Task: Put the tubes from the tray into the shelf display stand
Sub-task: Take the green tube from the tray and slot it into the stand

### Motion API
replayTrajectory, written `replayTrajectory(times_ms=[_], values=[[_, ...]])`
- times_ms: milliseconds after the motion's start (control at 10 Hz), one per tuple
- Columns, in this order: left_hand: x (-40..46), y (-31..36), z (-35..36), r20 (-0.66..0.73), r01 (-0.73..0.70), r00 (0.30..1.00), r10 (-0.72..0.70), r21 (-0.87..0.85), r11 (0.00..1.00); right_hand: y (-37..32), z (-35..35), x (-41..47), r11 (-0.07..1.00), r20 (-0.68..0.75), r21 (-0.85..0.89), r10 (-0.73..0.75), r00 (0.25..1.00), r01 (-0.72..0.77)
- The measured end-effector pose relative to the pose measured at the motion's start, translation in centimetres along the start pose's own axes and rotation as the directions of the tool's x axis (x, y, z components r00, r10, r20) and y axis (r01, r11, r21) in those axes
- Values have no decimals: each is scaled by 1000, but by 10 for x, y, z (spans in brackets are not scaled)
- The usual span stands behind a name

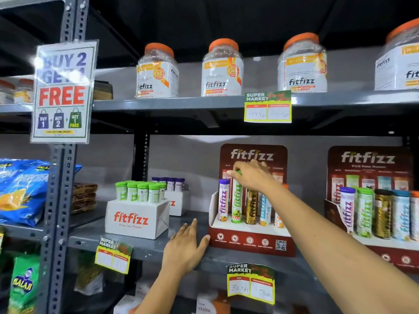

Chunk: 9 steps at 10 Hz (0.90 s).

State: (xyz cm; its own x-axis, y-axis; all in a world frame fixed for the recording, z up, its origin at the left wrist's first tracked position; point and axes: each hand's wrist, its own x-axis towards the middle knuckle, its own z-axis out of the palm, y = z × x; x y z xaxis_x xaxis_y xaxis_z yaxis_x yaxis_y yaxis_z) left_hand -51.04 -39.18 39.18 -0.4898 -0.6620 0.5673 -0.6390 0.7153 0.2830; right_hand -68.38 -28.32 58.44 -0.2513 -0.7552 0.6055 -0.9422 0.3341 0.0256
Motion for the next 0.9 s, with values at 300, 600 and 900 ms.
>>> replayTrajectory(times_ms=[300, 600, 900], values=[[0, 1, -1, 8, 17, 1000, -17, 5, 1000, 1, 4, 8, 999, 20, -5, 53, 998, -53], [0, 1, 0, 6, 22, 1000, -22, 13, 1000, 7, 10, 6, 998, 82, -39, 50, 995, -47], [0, 3, -1, -4, 21, 1000, -21, 2, 1000, 4, 11, -5, 999, 30, 12, 50, 998, -50]])
